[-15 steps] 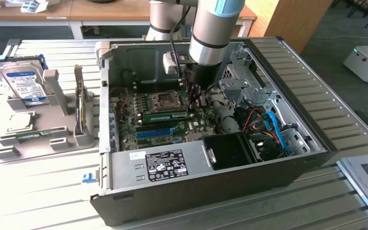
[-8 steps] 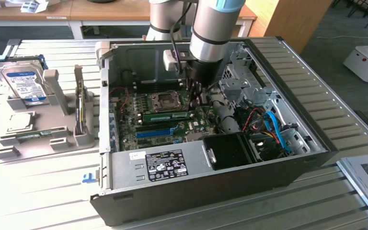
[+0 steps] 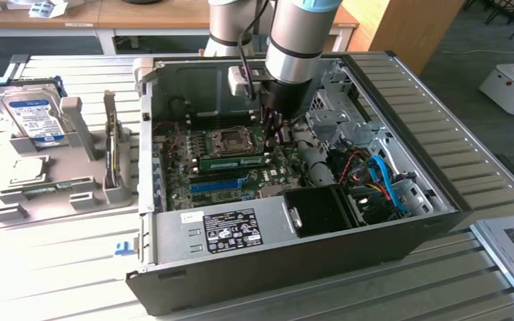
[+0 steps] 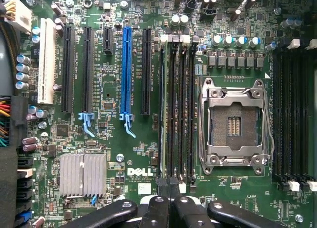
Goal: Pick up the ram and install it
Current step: 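Press down the ram until it locks into place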
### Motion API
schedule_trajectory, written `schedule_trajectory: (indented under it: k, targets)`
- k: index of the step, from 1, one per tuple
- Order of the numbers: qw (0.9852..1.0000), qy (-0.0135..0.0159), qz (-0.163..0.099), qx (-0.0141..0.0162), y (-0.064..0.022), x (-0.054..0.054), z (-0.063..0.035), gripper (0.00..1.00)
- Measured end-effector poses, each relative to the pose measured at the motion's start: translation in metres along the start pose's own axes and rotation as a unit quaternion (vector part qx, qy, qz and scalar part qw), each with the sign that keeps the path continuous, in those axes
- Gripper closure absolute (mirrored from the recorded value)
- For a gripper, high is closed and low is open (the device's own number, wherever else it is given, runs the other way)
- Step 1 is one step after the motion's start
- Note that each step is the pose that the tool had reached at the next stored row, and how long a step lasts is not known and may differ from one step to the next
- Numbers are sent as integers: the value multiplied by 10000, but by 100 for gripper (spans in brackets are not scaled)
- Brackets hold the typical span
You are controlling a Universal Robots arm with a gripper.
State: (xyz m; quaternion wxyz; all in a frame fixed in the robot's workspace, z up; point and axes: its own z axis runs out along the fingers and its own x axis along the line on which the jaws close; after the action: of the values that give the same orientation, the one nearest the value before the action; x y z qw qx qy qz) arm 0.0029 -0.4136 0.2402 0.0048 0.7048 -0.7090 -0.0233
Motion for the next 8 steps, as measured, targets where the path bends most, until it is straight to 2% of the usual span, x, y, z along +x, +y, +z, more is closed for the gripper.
schedule_trajectory:
  k: [8]
  targets:
    - [10000, 1, -1, 0, 16, 1, 0, 90]
